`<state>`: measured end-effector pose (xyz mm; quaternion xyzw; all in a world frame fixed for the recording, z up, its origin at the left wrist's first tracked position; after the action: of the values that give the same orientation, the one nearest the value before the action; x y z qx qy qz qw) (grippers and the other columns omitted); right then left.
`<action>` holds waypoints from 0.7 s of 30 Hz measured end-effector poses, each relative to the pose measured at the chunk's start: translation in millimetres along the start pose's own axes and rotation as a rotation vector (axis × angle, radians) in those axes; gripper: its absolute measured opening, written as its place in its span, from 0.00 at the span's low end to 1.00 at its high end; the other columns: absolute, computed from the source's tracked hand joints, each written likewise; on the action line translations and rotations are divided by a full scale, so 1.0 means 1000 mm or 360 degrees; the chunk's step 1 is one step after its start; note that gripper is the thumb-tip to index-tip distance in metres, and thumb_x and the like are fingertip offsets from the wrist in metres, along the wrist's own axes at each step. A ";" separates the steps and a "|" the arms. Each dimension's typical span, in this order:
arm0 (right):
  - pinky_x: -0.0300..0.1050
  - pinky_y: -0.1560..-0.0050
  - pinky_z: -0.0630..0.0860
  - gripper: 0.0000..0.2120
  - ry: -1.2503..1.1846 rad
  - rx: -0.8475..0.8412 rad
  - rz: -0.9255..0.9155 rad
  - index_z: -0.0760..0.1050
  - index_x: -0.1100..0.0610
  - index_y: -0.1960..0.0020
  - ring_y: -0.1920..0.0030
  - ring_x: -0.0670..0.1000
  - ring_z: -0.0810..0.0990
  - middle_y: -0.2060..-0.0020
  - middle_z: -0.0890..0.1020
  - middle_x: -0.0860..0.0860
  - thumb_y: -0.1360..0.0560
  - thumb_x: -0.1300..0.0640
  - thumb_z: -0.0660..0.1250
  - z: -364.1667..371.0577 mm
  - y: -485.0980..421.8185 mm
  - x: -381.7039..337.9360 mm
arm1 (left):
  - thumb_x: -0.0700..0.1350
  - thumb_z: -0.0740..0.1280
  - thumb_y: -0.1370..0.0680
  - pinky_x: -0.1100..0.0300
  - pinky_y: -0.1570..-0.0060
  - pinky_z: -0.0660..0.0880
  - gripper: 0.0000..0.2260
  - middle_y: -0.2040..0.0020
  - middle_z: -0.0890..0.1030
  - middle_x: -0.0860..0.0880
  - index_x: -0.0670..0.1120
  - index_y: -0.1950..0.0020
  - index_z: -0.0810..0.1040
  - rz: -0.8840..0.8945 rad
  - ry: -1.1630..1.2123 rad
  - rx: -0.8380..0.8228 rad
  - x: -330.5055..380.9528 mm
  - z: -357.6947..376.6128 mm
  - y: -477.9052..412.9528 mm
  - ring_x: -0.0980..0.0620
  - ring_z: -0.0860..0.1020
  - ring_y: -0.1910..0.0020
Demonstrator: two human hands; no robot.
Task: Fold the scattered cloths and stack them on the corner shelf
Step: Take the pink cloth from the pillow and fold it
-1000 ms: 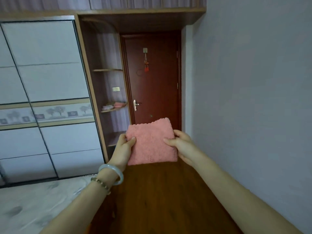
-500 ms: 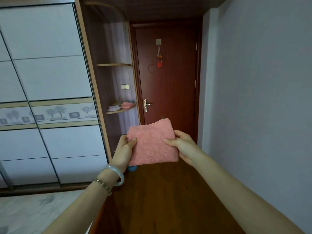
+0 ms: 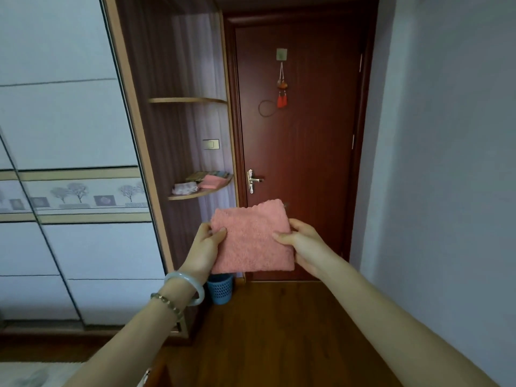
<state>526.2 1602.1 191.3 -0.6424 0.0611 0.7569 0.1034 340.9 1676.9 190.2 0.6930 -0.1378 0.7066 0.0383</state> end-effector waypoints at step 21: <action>0.48 0.48 0.78 0.14 0.0049 0.0007 0.0120 0.73 0.53 0.45 0.48 0.51 0.80 0.49 0.81 0.52 0.27 0.67 0.69 -0.018 -0.422 0.045 | 0.39 0.59 0.19 0.58 0.60 0.73 0.08 0.49 0.76 0.47 0.45 0.40 0.68 -0.0068 0.0174 -0.0019 -0.088 0.005 -0.405 0.52 0.77 0.53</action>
<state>635.5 2011.3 161.0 -0.6510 0.0885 0.7501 0.0754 448.2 2076.0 160.4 0.6560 -0.1250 0.7415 0.0649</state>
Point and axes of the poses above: each hand's wrist, its own y-axis away from the middle knuckle, its own z-axis out of the palm, x = y × z, the point moved 5 cm from there along -y, towards the middle knuckle
